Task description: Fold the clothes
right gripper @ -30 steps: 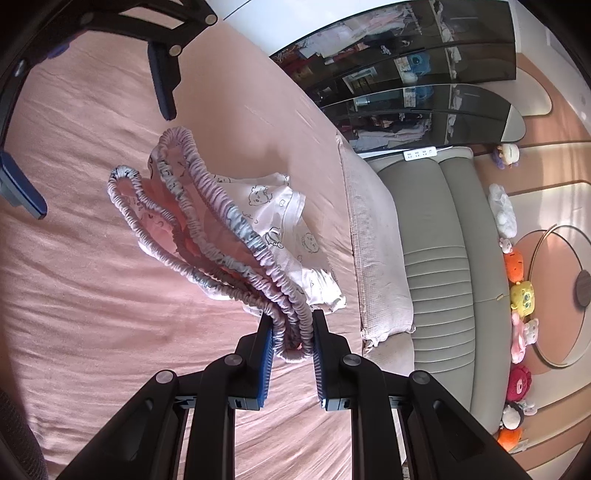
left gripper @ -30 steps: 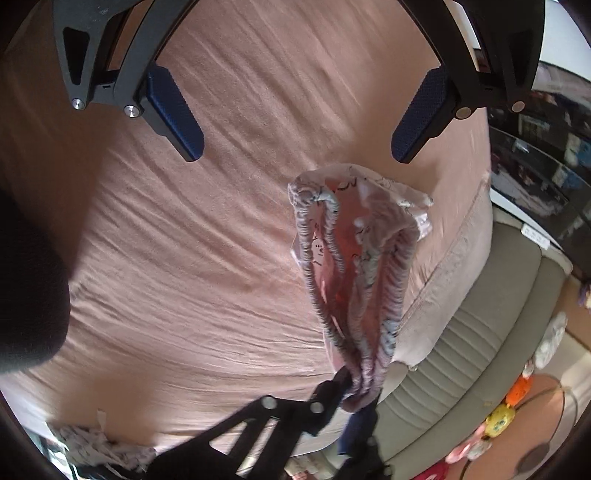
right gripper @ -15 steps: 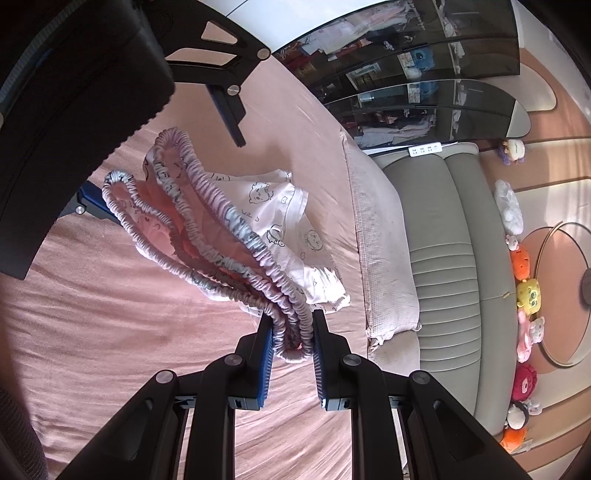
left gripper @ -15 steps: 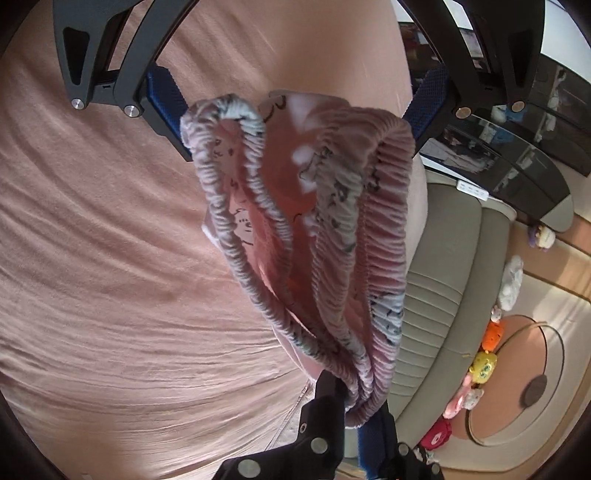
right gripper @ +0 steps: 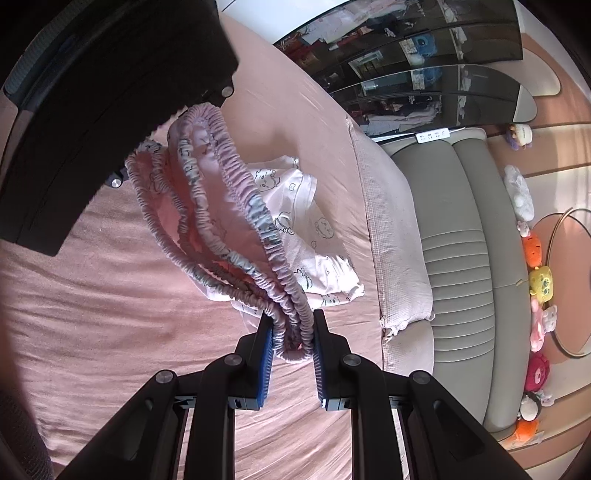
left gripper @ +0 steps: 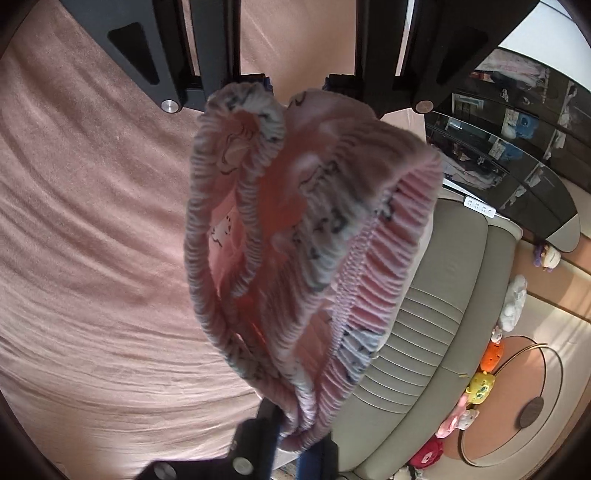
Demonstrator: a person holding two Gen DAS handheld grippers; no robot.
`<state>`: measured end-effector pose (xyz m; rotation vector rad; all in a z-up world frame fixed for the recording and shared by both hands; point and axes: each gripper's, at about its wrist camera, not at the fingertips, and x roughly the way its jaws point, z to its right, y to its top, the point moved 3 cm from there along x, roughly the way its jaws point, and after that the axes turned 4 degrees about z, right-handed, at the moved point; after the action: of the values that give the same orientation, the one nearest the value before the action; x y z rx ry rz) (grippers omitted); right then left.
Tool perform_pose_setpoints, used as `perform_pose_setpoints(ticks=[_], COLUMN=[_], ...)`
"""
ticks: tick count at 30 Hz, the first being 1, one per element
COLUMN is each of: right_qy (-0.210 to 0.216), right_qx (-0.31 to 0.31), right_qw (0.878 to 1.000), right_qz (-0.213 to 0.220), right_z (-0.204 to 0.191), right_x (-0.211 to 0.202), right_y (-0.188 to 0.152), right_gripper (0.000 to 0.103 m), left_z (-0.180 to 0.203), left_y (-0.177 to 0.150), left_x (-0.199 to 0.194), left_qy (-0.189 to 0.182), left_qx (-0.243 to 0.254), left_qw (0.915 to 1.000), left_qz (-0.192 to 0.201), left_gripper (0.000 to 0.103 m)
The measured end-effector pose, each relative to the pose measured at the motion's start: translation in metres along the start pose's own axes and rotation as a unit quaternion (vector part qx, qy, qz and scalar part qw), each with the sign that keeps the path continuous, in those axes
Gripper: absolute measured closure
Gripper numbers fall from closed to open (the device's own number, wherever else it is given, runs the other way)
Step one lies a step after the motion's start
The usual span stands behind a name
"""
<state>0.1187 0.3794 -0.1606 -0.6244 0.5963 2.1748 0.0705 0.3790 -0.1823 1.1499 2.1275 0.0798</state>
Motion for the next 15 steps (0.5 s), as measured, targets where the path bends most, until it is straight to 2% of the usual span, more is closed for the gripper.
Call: perform_pose_setpoints(ticks=[3, 9, 11, 15], right_qy=[0.008, 0.014, 0.015, 0.018], right_qx=[0.007, 0.020, 0.024, 0.032], right_qw=[1.000, 1.000, 1.000, 0.999], right_qz=[-0.001, -0.004, -0.005, -0.007], right_z=[0.000, 0.002, 0.002, 0.004], right_x=[0.003, 0.006, 0.006, 0.007], right_y=[-0.004, -0.009, -0.011, -0.013], right_gripper=[0.086, 0.086, 0.086, 0.086], left_z=[-0.002, -0.003, -0.008, -0.029], left_y=[0.005, 0.009, 0.009, 0.010], left_x=[-0.006, -0.011, -0.013, -0.007], left_qy=[-0.002, -0.019, -0.030, -0.060], left_qx=[0.001, -0.011, -0.030, -0.100], left_qw=[0.9999, 0.9995, 0.9989, 0.9932], left_qz=[0.016, 0.022, 0.020, 0.001], left_gripper=[0.092, 0.093, 0.094, 0.094])
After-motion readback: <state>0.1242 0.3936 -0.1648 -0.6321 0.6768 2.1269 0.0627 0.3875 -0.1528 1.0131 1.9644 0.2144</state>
